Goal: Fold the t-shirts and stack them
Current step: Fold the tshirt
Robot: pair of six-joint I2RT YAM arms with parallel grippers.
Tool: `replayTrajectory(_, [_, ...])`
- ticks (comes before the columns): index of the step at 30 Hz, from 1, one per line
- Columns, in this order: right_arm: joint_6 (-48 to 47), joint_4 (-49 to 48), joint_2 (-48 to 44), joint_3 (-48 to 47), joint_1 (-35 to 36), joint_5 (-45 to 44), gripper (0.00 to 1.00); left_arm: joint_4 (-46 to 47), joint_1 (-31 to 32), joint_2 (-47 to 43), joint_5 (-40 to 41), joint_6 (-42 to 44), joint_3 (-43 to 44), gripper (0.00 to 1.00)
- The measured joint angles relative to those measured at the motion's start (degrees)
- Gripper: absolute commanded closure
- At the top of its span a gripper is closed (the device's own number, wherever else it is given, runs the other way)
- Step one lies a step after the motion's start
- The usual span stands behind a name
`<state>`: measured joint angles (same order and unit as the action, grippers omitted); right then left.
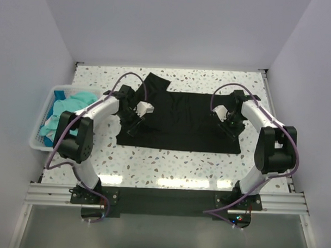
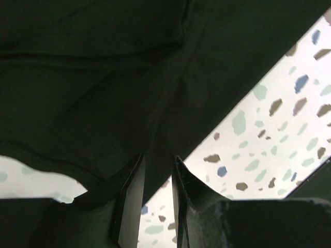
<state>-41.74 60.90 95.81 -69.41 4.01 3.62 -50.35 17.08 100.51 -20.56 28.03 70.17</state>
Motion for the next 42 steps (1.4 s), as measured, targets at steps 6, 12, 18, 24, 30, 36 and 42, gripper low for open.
replayTrajectory(6, [3.91, -0.96, 2.93, 0.44, 0.00, -0.68, 0.63, 2.12, 1.81, 6.40, 0.20, -1.99, 4.24, 0.69])
replayTrajectory(12, [5.16, -1.79, 2.99, 1.62, 0.00, -1.33, 0.64, 4.04, 4.57, 11.15, -0.07, -3.48, 11.15, 0.66])
replayTrajectory(18, [5.77, -2.01, 3.30, 1.62, 0.00, -1.33, 0.63, 5.79, 6.32, 17.77, -0.59, -5.38, 19.06, 0.63])
replayTrajectory(24, [5.81, -1.99, 3.34, 1.62, 0.00, -1.31, 0.62, 7.61, 7.43, 21.31, -1.16, -7.50, 22.43, 0.56])
replayTrajectory(30, [6.64, -1.81, 5.14, -0.24, 0.00, -0.28, 0.60, 8.07, 6.60, 20.50, -4.83, -9.57, 22.12, 0.46])
replayTrajectory(36, [9.79, -2.01, 7.10, -9.94, 0.00, 4.46, 0.49, 9.49, -1.27, 14.21, -10.58, -12.76, 23.19, 0.33])
replayTrajectory(42, [15.50, -8.85, 10.49, -23.32, 0.00, 6.45, 0.37, 12.26, -7.23, 14.25, -6.29, -13.31, 33.07, 0.22])
